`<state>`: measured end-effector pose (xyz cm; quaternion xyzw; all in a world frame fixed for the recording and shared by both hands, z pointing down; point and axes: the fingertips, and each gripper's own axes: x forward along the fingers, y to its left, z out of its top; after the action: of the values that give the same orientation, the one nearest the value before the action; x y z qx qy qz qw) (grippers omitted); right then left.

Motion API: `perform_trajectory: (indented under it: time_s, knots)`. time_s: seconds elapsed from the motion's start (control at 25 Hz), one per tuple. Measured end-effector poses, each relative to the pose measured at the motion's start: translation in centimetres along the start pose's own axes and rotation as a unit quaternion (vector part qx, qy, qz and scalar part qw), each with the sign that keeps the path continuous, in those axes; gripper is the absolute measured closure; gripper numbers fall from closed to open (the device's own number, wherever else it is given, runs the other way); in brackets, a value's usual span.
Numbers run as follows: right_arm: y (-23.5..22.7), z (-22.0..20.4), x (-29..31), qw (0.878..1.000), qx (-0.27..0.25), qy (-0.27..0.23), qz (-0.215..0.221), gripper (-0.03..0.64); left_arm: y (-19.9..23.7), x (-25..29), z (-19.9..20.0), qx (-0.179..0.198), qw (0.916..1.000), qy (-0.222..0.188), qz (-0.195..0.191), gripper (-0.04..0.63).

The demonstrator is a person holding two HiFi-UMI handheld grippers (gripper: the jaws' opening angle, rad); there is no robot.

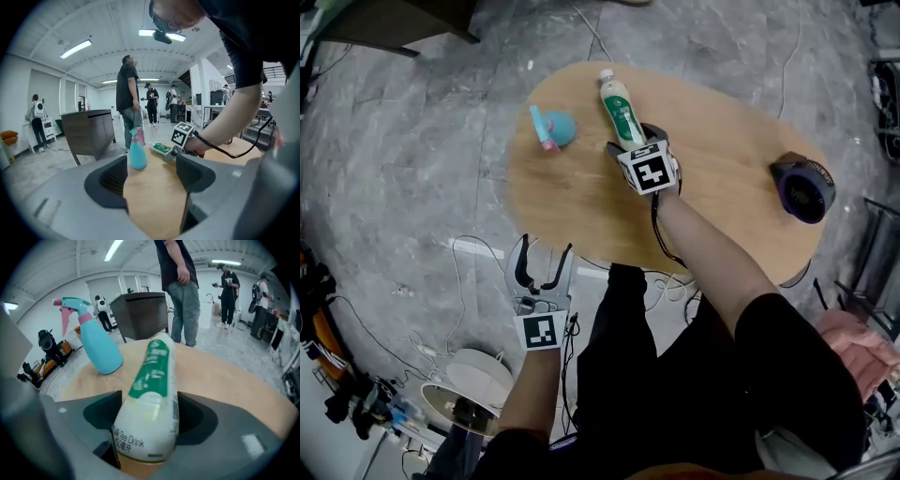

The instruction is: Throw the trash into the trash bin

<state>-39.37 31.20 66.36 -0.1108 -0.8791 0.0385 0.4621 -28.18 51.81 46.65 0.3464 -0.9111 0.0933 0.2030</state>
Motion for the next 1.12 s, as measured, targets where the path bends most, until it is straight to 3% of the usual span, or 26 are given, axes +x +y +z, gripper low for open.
perform_trajectory:
  time_s: [0.04, 0.2, 0.56, 0.76, 0.96, 1.12]
  knots:
    - [0.0, -0.3, 0.3, 1.000, -0.003, 0.009, -0.003, 0.255, 0.3, -0.1, -0.3, -0.002, 1.0000, 0.002, 0.002, 0.264]
    - [0.3, -0.3, -0.7, 1.000, -0.021, -0.001, -0.006, 0.264, 1.3, -1.1, -0.4, -0.001, 1.0000, 0.008, 0.001, 0.264]
    - [0.1, 0.3, -11.9, 0.992, -0.002, -0.128, 0.016, 0.267, -2.2, 0.6, 2.0, 0.041, 0.9978, 0.011, -0.050, 0.264]
    - [-2.2, -2.8, -21.6, 0.980, 0.015, -0.196, 0.026, 0.267, -8.9, 3.0, 4.1, 0.075, 0.9929, 0.003, -0.092, 0.264]
    - [-4.3, -6.2, -31.7, 0.968, 0.021, -0.247, 0.037, 0.267, -18.2, 5.2, 5.8, 0.101, 0.9854, -0.005, -0.137, 0.265]
    - [-6.4, -9.3, -39.1, 0.963, -0.007, -0.270, 0.017, 0.267, -26.5, 7.7, 7.1, 0.132, 0.9693, -0.012, -0.208, 0.267]
